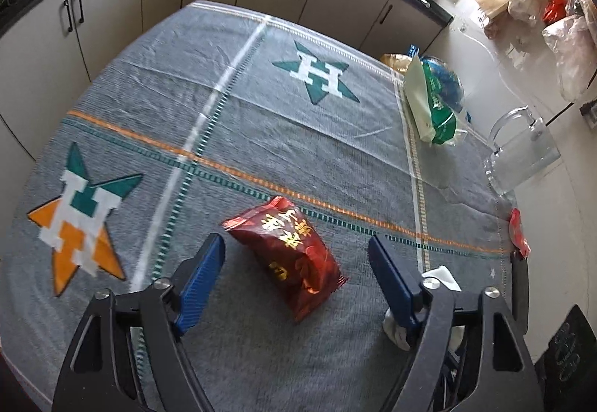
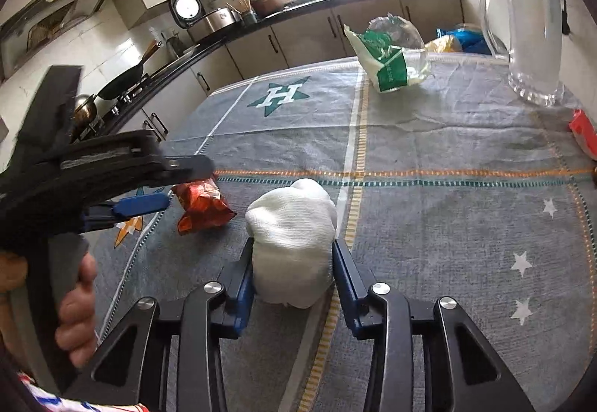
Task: Collect trash
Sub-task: 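Grasp the red snack wrapper with the left tool while the right tool grasps the white cloth ball, then carry the red wrapper with the left tool while the right tool carries the cloth ball to the basket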
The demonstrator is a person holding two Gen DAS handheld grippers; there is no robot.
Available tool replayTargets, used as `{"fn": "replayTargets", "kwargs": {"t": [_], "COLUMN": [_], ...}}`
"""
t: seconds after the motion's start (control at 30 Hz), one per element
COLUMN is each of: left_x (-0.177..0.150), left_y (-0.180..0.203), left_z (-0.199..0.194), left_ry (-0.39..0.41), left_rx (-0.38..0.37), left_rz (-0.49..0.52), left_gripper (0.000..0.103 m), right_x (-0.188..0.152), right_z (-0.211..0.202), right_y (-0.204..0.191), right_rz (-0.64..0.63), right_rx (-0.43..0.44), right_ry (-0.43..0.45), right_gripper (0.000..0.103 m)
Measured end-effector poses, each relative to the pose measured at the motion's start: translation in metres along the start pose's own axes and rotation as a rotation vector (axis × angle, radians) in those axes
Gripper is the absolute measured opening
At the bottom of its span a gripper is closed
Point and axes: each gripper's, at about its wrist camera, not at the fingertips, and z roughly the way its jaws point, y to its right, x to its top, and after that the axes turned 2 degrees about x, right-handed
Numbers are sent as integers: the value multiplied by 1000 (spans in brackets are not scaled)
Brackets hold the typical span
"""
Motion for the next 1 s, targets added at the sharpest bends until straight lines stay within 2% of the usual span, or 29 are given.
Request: {"fn": "replayTargets", "kwargs": {"t": [0.07, 0.13, 0.17, 0.2, 0.33, 0.37, 0.53, 0.73, 1.0], "left_x": [0, 0, 0, -1, -4, -5, -16, -40, -93], "left_y": [1, 0, 0, -1, -4, -4, -6, -9, -37], "left_z": [5, 9, 11, 10, 9, 7, -11, -50, -122], "left_ry": [-11, -19, -22, -15, -7, -3, 21, 67, 120], "left_rx": [-2, -7, -9, -4, -14, -12, 14, 67, 38], "left_rz": [0, -7, -12, -15, -29, -30, -26, 19, 0], "left_gripper": [65, 55, 45, 41, 38, 34, 33, 33, 33], "right_x": [-1, -1, -1, -1, -1, -1, -2, -7, -15], "right_z": [-2, -3, -4, -6, -11, -11, -13, -21, -26], "right_y": [-2, -1, 0, 0, 3, 3, 1, -6, -16], "right_rz": [-12, -13, -11, -9, 1, 0, -17, -44, -76], "right_rx": [-5, -6, -5, -4, 0, 0, -5, 0, -6], "right_ry": [1, 4, 6, 7, 15, 16, 22, 31, 32], "right_gripper": [37, 37, 36, 36, 36, 36, 35, 35, 35]}}
